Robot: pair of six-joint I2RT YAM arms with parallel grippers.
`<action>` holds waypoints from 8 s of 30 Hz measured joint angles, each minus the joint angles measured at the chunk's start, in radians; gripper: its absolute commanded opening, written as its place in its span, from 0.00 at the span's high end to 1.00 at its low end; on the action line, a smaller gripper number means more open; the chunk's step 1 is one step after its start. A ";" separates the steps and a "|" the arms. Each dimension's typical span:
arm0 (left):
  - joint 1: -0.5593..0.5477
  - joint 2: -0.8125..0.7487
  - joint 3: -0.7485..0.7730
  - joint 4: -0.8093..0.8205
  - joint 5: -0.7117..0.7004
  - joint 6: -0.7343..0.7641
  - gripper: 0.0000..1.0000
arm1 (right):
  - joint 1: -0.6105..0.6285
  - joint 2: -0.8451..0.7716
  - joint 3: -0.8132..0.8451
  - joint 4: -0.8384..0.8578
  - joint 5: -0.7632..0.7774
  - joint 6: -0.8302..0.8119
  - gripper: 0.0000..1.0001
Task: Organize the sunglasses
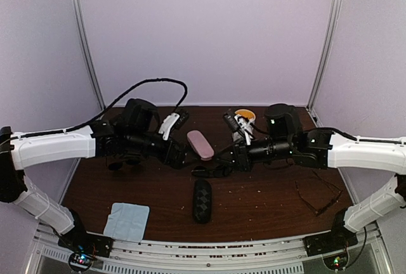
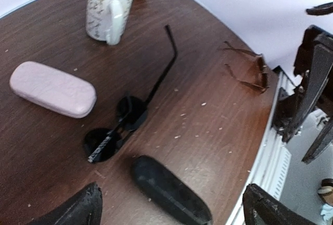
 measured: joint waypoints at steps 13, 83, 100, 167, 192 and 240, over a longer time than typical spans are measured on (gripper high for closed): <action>0.004 0.004 -0.123 -0.159 -0.327 -0.082 0.05 | 0.167 0.298 0.270 -0.484 0.354 0.166 0.21; -0.066 0.386 0.055 -0.067 0.087 -0.106 0.43 | 0.037 0.354 -0.081 0.018 0.068 0.445 0.67; -0.074 0.414 0.079 -0.063 0.108 -0.106 0.50 | 0.037 0.368 -0.076 0.028 0.035 0.440 0.64; -0.077 0.372 0.006 -0.001 0.101 -0.106 0.63 | 0.003 0.367 -0.145 0.175 -0.030 0.491 1.00; -0.080 0.319 -0.084 -0.014 0.058 -0.102 0.65 | -0.008 0.357 -0.187 0.217 -0.032 0.526 1.00; -0.045 0.171 -0.270 0.021 -0.011 -0.076 0.64 | 0.117 0.604 0.268 -0.376 0.193 0.334 0.43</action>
